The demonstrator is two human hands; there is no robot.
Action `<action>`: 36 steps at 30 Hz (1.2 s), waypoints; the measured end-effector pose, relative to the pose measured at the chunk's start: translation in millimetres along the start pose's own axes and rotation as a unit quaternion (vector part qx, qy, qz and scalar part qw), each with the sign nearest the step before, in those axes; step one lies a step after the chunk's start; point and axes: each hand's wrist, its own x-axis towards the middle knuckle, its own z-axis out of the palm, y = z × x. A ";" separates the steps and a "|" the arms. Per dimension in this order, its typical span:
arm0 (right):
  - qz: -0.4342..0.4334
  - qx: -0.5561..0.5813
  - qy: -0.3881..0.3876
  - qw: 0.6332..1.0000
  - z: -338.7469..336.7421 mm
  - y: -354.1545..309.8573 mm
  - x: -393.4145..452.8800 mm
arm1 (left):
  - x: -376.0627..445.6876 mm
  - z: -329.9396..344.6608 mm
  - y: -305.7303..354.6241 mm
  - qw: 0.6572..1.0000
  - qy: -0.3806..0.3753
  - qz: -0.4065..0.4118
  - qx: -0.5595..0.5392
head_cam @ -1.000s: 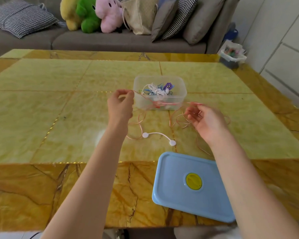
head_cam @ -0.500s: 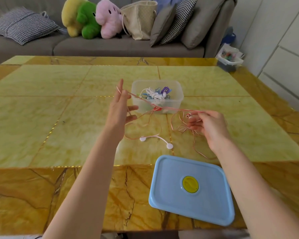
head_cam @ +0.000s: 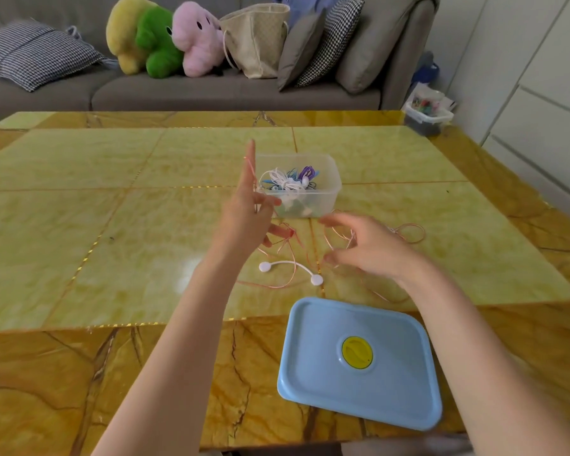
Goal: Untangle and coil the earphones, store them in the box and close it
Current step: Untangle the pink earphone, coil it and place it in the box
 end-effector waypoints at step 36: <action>0.047 0.319 0.059 0.945 12.1 -16.7 3.7 | -1.3 18.0 2.1 0.996 -0.061 0.016 -0.065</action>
